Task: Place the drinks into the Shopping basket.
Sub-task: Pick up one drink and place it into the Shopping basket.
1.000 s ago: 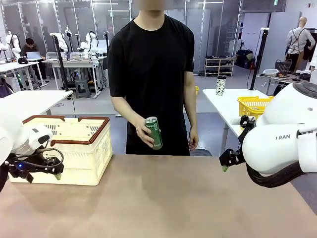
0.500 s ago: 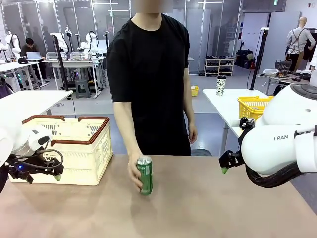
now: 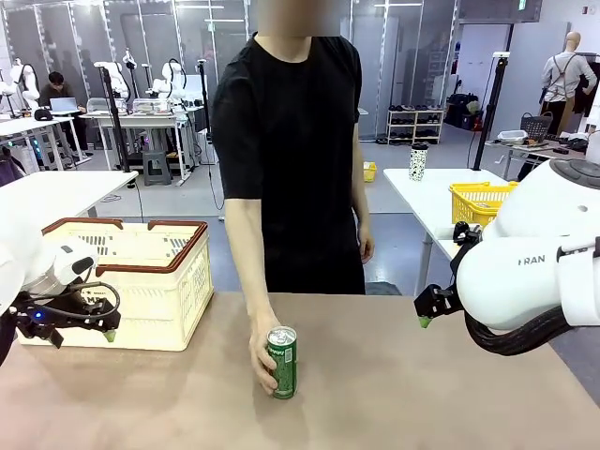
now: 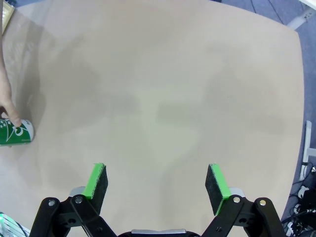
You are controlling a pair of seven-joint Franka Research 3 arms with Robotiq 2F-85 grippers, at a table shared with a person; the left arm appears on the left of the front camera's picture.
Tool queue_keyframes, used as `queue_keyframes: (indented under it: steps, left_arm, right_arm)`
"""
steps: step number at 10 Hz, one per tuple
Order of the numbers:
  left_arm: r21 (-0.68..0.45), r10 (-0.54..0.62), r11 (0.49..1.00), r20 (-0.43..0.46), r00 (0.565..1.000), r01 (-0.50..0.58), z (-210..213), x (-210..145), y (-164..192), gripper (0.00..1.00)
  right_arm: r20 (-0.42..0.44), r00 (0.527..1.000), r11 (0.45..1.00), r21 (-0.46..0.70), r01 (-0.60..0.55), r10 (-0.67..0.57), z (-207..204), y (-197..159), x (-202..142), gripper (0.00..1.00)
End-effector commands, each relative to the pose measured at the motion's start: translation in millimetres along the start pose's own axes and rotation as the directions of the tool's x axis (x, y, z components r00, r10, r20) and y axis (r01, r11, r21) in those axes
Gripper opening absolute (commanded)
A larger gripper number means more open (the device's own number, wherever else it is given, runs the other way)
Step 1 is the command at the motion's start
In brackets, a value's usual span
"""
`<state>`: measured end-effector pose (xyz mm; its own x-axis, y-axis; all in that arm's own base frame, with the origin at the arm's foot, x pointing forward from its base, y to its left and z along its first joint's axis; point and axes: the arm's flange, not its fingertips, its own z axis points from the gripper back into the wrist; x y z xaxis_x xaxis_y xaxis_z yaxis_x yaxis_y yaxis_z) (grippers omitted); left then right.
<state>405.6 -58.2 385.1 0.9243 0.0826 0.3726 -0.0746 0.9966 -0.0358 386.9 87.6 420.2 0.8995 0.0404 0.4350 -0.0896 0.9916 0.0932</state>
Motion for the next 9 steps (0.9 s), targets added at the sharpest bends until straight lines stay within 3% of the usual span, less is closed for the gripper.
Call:
queue_keyframes:
  steps: [1,8,9]
  left_arm:
    - [0.002,-0.002,1.0,-0.004,1.0,0.002,0.0,-0.7,-0.7,1.0]
    - [0.0,0.0,1.0,0.0,1.0,0.0,0.0,0.0,0.0,1.0]
    - [-0.008,-0.049,0.999,0.008,0.999,0.049,4.0,-4.0,-0.2,1.0]
  right_arm:
    - [0.002,1.0,1.0,0.001,0.004,-0.004,0.5,-1.3,0.3,1.0]
    - [0.002,1.0,1.0,0.001,0.004,-0.004,0.5,-1.3,0.3,1.0]
    - [0.002,1.0,1.0,0.001,0.004,-0.004,0.5,-1.3,0.3,1.0]
